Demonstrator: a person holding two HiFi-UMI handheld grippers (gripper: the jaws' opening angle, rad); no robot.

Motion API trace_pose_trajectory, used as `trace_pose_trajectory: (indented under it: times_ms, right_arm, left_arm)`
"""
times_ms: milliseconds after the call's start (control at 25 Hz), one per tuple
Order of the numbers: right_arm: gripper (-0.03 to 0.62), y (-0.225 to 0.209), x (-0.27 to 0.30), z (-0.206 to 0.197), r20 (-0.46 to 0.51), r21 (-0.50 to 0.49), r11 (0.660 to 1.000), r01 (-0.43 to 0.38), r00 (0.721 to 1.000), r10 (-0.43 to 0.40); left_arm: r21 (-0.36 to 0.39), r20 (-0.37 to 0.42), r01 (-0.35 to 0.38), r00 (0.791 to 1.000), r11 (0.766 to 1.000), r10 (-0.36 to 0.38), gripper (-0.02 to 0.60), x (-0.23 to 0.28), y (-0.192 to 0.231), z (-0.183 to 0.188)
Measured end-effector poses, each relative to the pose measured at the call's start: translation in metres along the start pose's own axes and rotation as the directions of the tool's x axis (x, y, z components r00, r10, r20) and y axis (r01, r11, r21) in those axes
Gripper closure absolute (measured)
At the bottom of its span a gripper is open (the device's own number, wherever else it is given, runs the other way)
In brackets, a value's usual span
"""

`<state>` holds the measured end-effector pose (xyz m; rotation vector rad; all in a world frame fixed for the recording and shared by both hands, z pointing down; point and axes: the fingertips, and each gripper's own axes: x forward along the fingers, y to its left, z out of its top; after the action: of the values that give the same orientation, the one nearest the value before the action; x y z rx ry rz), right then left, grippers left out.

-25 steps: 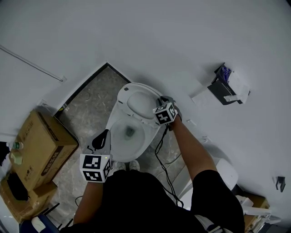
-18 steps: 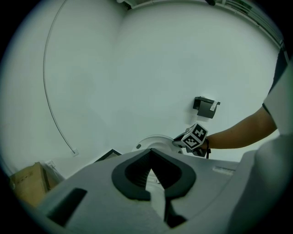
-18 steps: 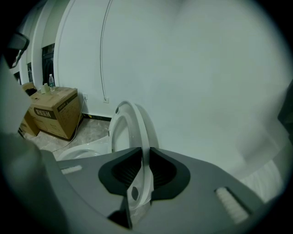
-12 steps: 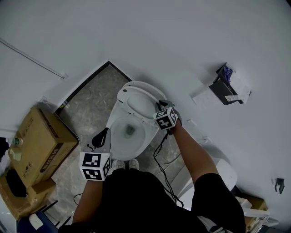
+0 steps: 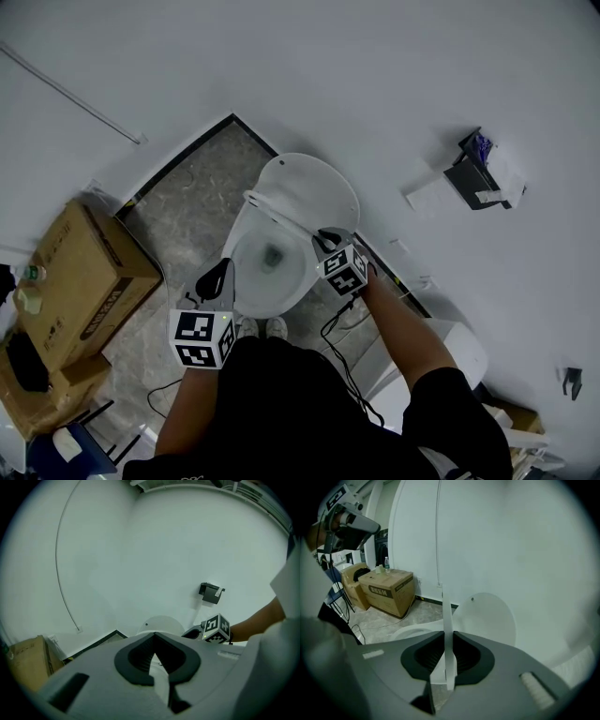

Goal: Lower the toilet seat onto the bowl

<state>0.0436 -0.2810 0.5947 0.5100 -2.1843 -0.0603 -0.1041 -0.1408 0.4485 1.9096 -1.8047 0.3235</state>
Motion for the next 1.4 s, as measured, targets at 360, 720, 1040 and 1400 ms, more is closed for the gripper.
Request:
trace_pose_trajectory:
  times_ms: [360,720,1040,1400]
  right_arm:
    - [0.497,0.130,0.009,-0.026,-0.084,-0.103,0.968,-0.228,0.972,0.220]
    - [0.464,0.186,0.028,-0.047,-0.150,-0.084,0.942,-0.324,0.939,0.310]
    - [0.431,0.234,0.049,-0.072,-0.230,-0.094,0.903,-0.418,0.892,0.389]
    - [0.396,0.284,0.085,-0.110,-0.313,-0.120,0.862,-0.492,0.843,0.438]
  left_arm:
    - [-0.049,-0.024,-0.037,0.999,0.998,0.036,0.574,-0.031,0.019,-0.039]
    - [-0.094,-0.071,-0.080,0.995,0.992,0.073,0.574,-0.051,0.042,-0.084]
    - [-0.096,-0.096,-0.084,0.993,0.992,0.074,0.574,-0.045,0.046,-0.106]
    - [-0.094,-0.125,-0.099,0.988,0.991,0.087,0.574,-0.031,0.058,-0.143]
